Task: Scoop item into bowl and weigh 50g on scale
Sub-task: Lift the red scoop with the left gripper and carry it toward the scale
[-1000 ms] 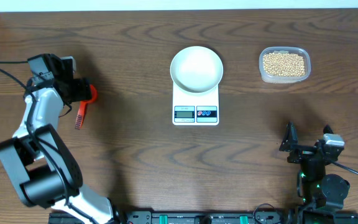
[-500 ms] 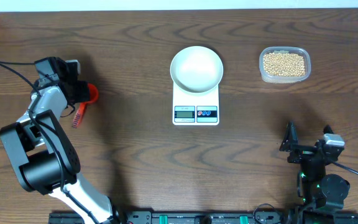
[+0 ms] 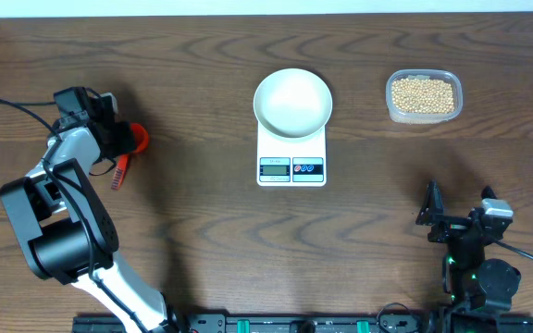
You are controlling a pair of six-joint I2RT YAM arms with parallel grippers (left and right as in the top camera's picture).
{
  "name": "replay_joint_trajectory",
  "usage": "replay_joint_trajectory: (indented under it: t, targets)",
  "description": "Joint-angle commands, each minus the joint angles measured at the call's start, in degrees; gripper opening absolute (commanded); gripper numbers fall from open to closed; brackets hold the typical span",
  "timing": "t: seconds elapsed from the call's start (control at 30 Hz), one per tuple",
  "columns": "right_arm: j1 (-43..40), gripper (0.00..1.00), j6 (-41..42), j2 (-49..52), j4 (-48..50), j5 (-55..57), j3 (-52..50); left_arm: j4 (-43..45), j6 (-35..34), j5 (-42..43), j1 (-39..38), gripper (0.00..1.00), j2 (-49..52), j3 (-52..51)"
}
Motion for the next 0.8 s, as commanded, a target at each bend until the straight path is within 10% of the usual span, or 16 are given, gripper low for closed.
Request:
replay_joint_trajectory:
  t: [0.0, 0.3, 0.53, 0.67, 0.77]
  targets:
    - [0.72, 0.99, 0.85, -0.33, -0.11, 0.28, -0.2, -1.9, -9.81, -0.55, 0.2, 0.07, 1.7, 0.24]
    - [0.72, 0.99, 0.85, -0.33, -0.11, 0.28, -0.2, -13.33, -44.85, -0.52, 0.17, 0.07, 1.49, 0.22]
    - [0.72, 0.99, 0.85, -0.33, -0.11, 0.28, -0.2, -19.69, -53.42, -0.57, 0.15, 0.07, 1.49, 0.22]
    - [0.72, 0.99, 0.85, -0.33, -0.11, 0.28, -0.2, -19.02, -49.37, -0.59, 0.15, 0.53, 1.49, 0.22]
    - [0.72, 0.99, 0.85, -0.33, -0.11, 0.28, -0.2, -18.4, -45.7, -0.59, 0.15, 0.57, 1.49, 0.22]
